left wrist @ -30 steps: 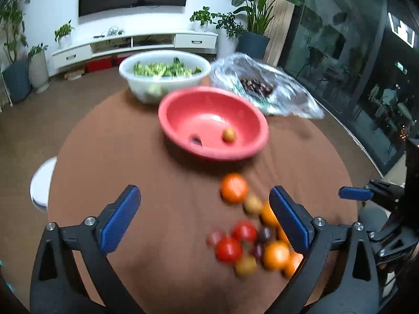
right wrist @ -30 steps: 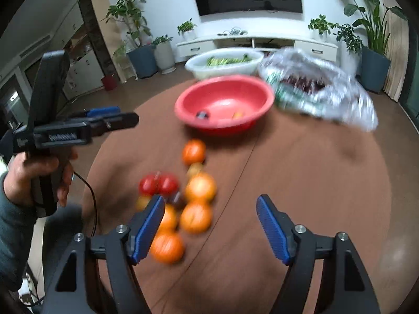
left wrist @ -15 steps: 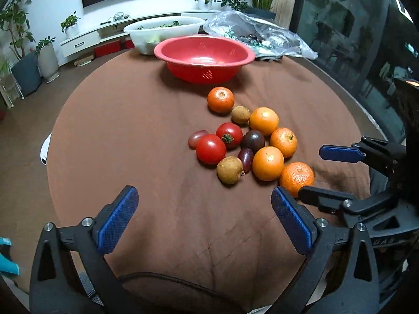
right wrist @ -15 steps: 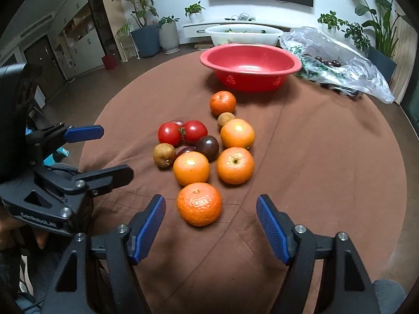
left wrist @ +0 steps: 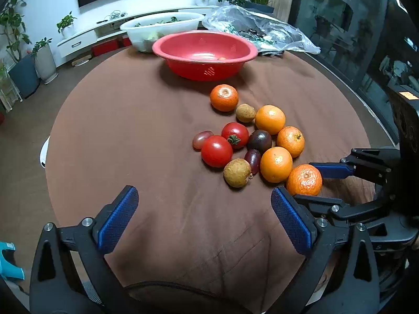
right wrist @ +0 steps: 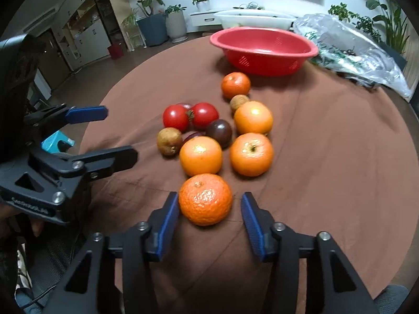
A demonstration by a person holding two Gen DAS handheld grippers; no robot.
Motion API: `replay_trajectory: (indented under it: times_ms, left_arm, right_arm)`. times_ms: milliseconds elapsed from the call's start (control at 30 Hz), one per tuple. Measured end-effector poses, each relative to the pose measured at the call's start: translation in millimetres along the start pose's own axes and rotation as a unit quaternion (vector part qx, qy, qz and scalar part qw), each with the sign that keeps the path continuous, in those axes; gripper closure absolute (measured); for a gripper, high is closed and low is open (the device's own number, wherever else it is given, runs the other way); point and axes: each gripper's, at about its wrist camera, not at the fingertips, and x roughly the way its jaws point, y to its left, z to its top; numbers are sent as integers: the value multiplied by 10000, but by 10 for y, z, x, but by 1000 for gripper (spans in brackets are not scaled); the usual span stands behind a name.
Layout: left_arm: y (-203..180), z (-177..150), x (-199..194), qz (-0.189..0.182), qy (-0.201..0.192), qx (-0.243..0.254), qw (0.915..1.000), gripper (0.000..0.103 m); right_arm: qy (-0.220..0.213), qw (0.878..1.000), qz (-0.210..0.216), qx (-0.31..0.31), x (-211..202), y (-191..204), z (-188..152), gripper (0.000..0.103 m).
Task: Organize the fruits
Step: 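Grasp a mandarin with the right tool while the left tool grasps a small brown fruit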
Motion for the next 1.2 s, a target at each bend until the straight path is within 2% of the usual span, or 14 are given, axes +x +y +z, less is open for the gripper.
replay_trajectory:
  times_ms: [67, 167, 333, 367, 500, 733, 867, 1200]
  left_arm:
    - [-31, 14, 31, -23, 32, 46, 10000, 1]
    - [-74, 36, 92, -98, 86, 102, 9999, 9]
    - [-112, 71, 238, -252, 269, 136, 9992, 35]
    - [-125, 77, 258, -284, 298, 158, 9990, 37]
    - [-135, 99, 354, -449, 412, 166, 9980, 61]
    - [-104, 139, 416, -649, 439, 201, 9967, 66]
    - [-115, 151, 441, -781, 421, 224, 9958, 75]
    - [-78, 117, 389, -862, 253, 96, 9959, 76]
  right_arm:
    - [9, 10000, 67, 7, -22, -4, -4, 60]
    - [32, 9998, 126, 133, -79, -67, -26, 59]
    - [-16, 9986, 157, 495, -197, -270, -80, 59]
    - [-54, 9983, 148, 553, -228, -305, -86, 59]
    - [-146, 9973, 151, 710, -305, -404, -90, 59]
    - [-117, 9967, 224, 770, -288, -447, -114, 60]
    - [-104, 9966, 251, 783, -276, -451, -125, 59]
    - [-114, 9965, 256, 787, -273, -453, -124, 59]
